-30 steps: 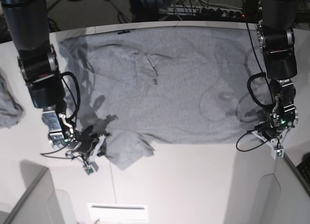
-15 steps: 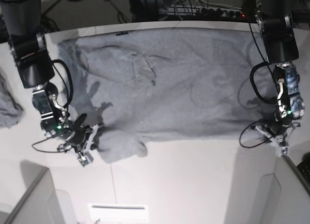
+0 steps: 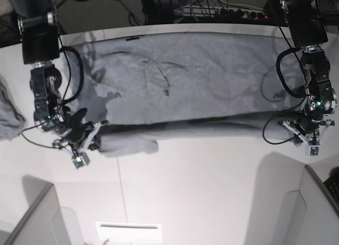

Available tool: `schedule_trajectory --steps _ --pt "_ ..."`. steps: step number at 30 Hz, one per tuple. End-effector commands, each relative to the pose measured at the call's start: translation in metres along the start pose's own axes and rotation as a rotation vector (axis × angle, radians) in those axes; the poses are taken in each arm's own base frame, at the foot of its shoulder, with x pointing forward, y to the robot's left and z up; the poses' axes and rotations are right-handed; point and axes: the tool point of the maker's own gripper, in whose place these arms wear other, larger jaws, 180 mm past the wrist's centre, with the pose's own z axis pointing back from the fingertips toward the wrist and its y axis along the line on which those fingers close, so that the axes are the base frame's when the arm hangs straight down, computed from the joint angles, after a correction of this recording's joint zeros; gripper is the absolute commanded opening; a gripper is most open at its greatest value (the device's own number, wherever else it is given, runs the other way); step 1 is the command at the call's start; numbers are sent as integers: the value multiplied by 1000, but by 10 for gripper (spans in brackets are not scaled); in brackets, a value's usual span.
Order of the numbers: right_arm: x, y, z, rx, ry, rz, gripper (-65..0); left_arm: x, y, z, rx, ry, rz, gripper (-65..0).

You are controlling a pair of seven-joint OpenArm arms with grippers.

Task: Fold the T-shirt properly
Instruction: 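Grasp the hem corners and fold the hem up to the shoulders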

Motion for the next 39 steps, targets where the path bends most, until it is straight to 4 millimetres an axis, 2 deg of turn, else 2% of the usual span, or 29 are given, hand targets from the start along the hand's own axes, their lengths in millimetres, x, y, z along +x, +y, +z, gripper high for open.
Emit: schedule_trajectory --steps 1,5,9,14,15,18,21,24,26,28,31,39 --pt "21 -14 12 -35 -59 8 -650 21 8 6 21 -64 -9 -650" --pt "9 -3 27 -28 -33 23 -650 17 5 14 22 -69 -38 -650" --pt "4 -2 44 -45 -37 14 -650 26 -3 26 11 -108 -65 -650" --pt "-8 4 62 -62 -18 -26 -650 17 -6 32 8 -95 -88 -650" --pt "-11 6 66 -63 -18 -30 -650 11 -3 35 15 -76 -86 -650" --pt "-14 11 78 -69 -30 -30 -650 11 18 47 64 -72 -44 -650" --pt "-20 20 84 -59 -20 -25 -650 15 17 54 68 -80 -49 -650" --pt "-26 30 89 -46 -1 -23 -650 0 15 56 65 -28 -58 -650" --pt "-28 38 93 -39 -9 -40 -650 -3 14 57 65 -22 -63 -650" --pt "-33 37 99 -54 -17 -76 -650 -11 14 60 64 -5 -67 -650" --pt "-39 36 102 -62 -11 -90 -650 -13 10 65 60 -3 -92 -650" --pt "-64 47 108 -46 42 -99 -650 -39 6 82 57 69 -141 -650"
